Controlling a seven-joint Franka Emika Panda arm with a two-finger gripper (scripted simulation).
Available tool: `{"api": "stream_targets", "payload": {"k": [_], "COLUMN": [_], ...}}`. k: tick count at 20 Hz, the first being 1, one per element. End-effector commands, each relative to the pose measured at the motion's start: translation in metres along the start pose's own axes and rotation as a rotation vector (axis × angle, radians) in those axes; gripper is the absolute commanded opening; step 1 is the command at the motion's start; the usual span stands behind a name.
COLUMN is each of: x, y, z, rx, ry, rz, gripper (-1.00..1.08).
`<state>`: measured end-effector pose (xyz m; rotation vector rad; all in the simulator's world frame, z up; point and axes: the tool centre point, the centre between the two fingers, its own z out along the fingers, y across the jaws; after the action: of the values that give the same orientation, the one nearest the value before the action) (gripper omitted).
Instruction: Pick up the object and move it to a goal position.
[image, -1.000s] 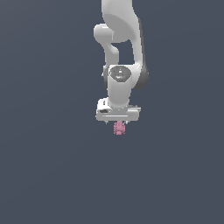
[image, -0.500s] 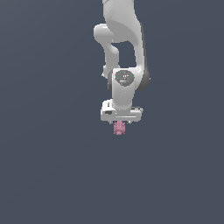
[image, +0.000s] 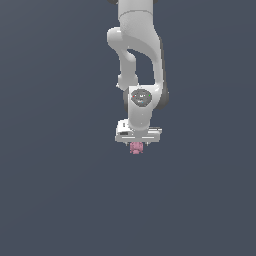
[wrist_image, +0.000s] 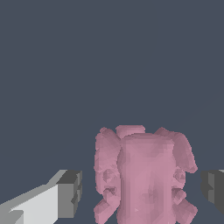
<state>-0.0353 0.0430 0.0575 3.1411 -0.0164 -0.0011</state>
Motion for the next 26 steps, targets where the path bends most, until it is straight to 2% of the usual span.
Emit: {"api": "stream_targets", "payload": {"k": [1,6,7,19,26], "x": [0.0,0.001,0.001,0.001,-0.001], "y": [0.0,0.0,0.0,0.0,0.006], "z": [0.01,0.017,0.017,0.015,-0.005], "rx": [0.0,0.0,0.0,0.001,0.001], "ry": [0.001,0.001,0.001,0.001,0.001], "rz": [0.001,0.001,0.001,0.0,0.0], "gripper": [1.0,1.0,-1.0,-1.0,-1.0]}}
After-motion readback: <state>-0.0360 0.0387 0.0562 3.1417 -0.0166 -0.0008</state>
